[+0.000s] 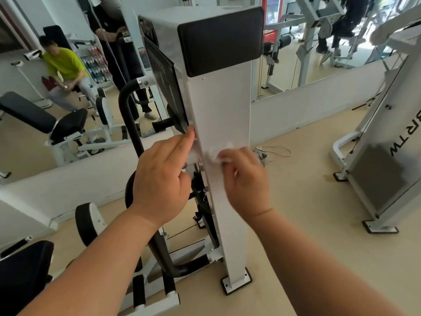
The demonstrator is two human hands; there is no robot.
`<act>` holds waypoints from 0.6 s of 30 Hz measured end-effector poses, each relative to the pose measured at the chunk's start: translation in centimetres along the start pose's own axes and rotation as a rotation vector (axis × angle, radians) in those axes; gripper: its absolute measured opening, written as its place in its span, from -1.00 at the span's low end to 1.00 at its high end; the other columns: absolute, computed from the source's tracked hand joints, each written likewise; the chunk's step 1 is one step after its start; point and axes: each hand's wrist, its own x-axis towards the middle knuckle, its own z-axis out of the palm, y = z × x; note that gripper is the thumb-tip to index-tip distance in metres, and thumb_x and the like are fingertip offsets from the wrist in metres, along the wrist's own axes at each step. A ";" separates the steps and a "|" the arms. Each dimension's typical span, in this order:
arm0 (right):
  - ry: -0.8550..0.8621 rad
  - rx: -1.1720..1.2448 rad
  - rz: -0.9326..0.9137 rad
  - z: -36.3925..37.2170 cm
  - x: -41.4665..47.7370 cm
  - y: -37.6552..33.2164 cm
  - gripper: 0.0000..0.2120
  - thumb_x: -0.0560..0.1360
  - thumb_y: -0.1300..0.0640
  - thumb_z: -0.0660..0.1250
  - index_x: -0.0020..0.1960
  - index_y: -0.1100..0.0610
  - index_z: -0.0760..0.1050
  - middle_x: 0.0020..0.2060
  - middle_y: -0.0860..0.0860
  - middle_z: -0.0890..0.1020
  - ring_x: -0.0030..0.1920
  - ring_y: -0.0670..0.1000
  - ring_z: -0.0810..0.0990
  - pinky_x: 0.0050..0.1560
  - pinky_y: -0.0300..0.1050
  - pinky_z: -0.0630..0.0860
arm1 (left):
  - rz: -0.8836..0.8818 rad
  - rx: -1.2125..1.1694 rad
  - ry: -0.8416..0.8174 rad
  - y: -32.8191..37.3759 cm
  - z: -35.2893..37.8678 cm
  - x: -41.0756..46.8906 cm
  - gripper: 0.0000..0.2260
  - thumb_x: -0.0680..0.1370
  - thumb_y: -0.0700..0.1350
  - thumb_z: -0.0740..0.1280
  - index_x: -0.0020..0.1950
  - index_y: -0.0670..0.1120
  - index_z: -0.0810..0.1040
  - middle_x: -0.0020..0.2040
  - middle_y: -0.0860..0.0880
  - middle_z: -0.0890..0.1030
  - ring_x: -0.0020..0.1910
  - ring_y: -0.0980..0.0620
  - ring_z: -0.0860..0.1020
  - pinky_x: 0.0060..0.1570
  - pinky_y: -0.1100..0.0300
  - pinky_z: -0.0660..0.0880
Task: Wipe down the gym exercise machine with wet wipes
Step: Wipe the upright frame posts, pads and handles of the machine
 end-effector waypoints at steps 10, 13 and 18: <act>-0.124 0.020 -0.015 1.2 -2.7 -0.4 -0.85 0.53 0.32 0.29 -0.03 0.20 0.63 -0.13 0.07 0.59 -0.26 0.05 0.54 -0.28 -0.04 0.52 | 0.031 0.149 0.045 0.9 0.7 -1.0 -0.42 0.50 -0.26 0.16 0.55 -0.27 0.29 0.37 -0.23 0.49 0.27 -0.20 0.48 0.22 -0.12 0.40; 0.010 0.058 0.157 0.6 -2.5 1.6 -0.85 0.55 0.32 0.26 -0.02 0.20 0.60 -0.14 0.05 0.58 -0.24 -0.01 0.49 -0.24 -0.15 0.45 | 0.033 0.195 0.045 1.9 1.9 -4.1 -0.45 0.53 -0.26 0.16 0.55 -0.21 0.29 0.48 -0.21 0.39 0.50 -0.24 0.33 0.49 -0.28 0.18; 0.188 0.076 0.290 0.4 -0.4 2.0 -0.81 0.49 0.43 0.24 -0.02 0.24 0.57 -0.15 0.11 0.56 -0.20 -0.04 0.45 -0.15 -0.34 0.34 | 0.041 0.208 -0.055 2.5 3.6 -7.5 -0.48 0.52 -0.23 0.19 0.51 -0.21 0.39 0.54 -0.21 0.31 0.59 -0.27 0.14 0.55 -0.29 -0.06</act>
